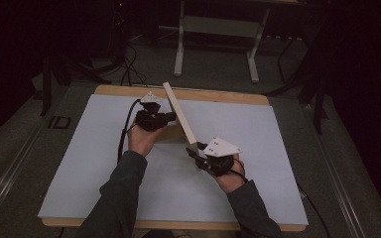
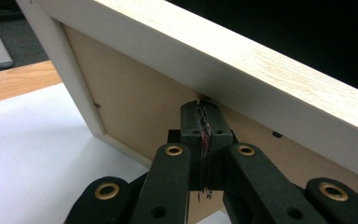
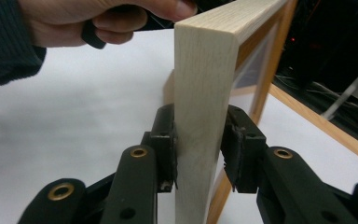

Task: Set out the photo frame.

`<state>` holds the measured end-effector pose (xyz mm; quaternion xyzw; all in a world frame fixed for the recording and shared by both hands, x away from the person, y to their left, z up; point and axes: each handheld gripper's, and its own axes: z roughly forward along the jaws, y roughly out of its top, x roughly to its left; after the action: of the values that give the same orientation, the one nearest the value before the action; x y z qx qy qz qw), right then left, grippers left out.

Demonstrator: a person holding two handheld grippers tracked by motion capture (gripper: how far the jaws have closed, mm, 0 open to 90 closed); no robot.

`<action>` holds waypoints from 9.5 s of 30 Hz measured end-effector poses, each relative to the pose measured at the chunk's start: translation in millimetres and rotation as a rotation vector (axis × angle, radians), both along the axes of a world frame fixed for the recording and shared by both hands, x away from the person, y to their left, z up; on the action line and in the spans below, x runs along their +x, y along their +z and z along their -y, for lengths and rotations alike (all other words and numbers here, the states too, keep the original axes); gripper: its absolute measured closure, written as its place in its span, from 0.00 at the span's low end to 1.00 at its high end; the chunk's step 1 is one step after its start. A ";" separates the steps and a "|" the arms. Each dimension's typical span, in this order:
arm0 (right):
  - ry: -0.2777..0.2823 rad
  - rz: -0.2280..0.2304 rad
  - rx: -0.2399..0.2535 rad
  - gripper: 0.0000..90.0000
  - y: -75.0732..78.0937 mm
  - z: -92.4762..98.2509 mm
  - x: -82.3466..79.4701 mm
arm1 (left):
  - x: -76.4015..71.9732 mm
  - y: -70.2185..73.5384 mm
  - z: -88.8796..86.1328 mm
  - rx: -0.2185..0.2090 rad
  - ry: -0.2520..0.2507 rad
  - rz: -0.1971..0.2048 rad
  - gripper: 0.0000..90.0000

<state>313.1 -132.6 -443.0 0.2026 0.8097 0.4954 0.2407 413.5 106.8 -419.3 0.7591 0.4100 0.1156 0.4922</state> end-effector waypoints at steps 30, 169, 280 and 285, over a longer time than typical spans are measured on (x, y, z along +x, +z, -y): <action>-0.049 0.001 0.076 0.73 -7.4 -15.5 -1.7 | -10.5 21.7 -24.3 -0.173 0.031 -0.084 0.62; -0.257 -0.099 0.105 0.56 18.8 93.7 61.2 | -17.3 47.9 2.8 0.149 -0.447 0.006 0.80; 0.124 -0.224 0.249 0.74 11.9 141.5 63.5 | -51.7 8.4 -66.8 0.008 -0.314 0.018 0.64; 0.120 -0.228 0.256 0.74 11.7 141.0 64.2 | -51.4 5.9 -67.0 -0.002 -0.323 0.009 0.77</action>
<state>377.3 -273.6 -431.3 0.2377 0.7728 0.5816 0.0897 362.1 173.9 -413.4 0.8141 0.2806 0.0380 0.5070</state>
